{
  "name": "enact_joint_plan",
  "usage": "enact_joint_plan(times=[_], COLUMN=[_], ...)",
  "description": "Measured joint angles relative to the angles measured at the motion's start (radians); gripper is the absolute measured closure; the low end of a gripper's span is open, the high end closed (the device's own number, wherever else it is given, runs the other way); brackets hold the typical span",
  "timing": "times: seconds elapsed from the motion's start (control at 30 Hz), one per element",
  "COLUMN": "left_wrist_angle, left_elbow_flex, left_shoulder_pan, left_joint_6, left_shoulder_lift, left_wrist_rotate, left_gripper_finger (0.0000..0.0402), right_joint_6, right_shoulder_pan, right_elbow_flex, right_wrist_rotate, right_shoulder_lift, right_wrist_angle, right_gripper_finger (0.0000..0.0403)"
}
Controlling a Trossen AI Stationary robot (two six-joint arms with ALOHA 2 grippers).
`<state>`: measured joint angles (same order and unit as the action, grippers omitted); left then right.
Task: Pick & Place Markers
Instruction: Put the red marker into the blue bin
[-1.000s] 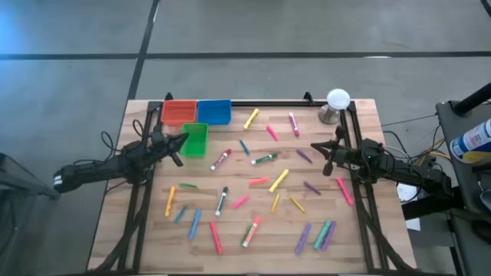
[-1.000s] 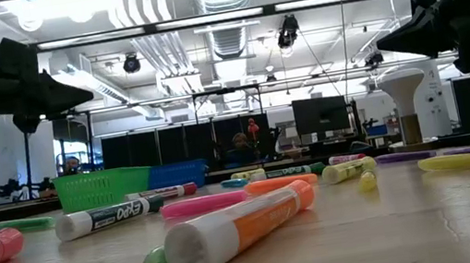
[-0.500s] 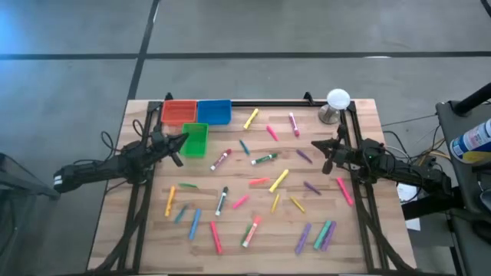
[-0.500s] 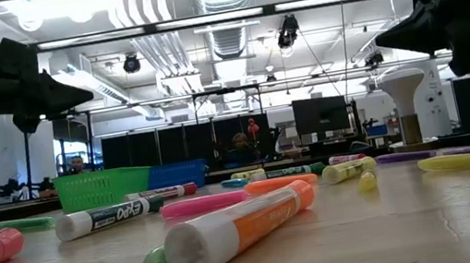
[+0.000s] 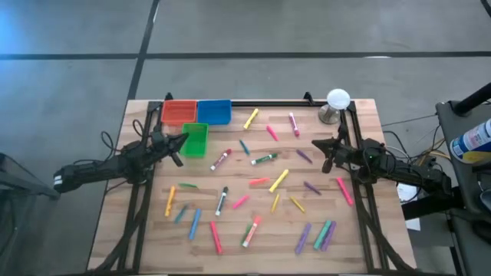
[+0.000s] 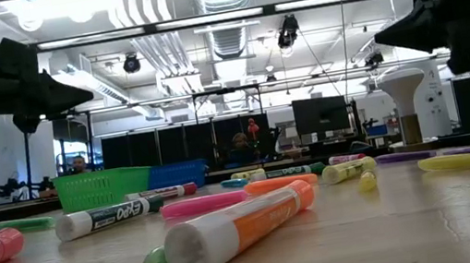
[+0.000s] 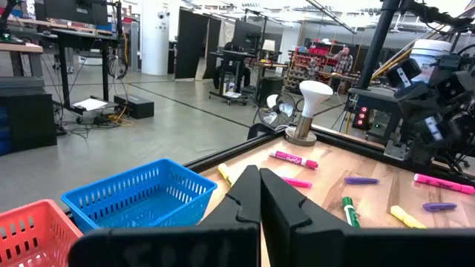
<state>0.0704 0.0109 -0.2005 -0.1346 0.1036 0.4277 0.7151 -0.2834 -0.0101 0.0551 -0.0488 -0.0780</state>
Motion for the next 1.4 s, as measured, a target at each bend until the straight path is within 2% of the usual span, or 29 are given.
enact_joint_plan(times=[0.13, 0.3, 0.43, 0.6, 0.87, 0.97, 1.13, 1.3, 1.4], left_wrist_angle=[0.026, 0.061, 0.046, 0.031, 0.017, 0.000, 0.010, -0.003, 0.003], left_elbow_flex=[0.000, 0.000, 0.000, 0.000, 0.000, 0.000, 0.000, 0.001, -0.001], left_shoulder_pan=[0.000, 0.000, 0.000, 0.000, 0.000, 0.000, 0.000, -0.003, -0.003], left_joint_6=[0.009, 0.006, -0.050, -0.108, -0.111, -0.130, -0.250, -0.308, -0.298], left_shoulder_lift=[0.001, -0.001, -0.001, 0.000, 0.000, 0.000, 0.000, 0.014, 0.036], left_wrist_rotate=[0.000, 0.000, 0.000, -0.009, -0.011, -0.018, -0.023, -0.099, -0.040], left_gripper_finger=[0.0401, 0.0401, 0.0401, 0.0401, 0.0401, 0.0401, 0.0401, 0.0401, 0.0401], right_joint_6=[-0.213, -0.582, -0.610, -0.640, -0.818, -0.821, -0.817, -0.823, -0.842], right_shoulder_pan=[0.000, -0.001, 0.002, 0.002, 0.002, 0.002, 0.002, 0.002, 0.002], right_elbow_flex=[0.000, 0.000, 0.000, 0.000, 0.000, 0.000, 0.000, 0.000, 0.000], right_wrist_rotate=[-0.009, -0.048, -0.043, -0.105, -0.108, -0.108, -0.108, -0.107, -0.091], right_shoulder_lift=[0.001, 0.000, -0.004, -0.007, -0.006, -0.007, -0.007, -0.007, -0.012], right_wrist_angle=[-0.018, -0.008, -0.006, -0.011, -0.073, -0.089, -0.093, -0.093, -0.093], right_gripper_finger=[0.0394, 0.0394, 0.0394, 0.0394, 0.0394, 0.0394, 0.0394, 0.0394, 0.0394])
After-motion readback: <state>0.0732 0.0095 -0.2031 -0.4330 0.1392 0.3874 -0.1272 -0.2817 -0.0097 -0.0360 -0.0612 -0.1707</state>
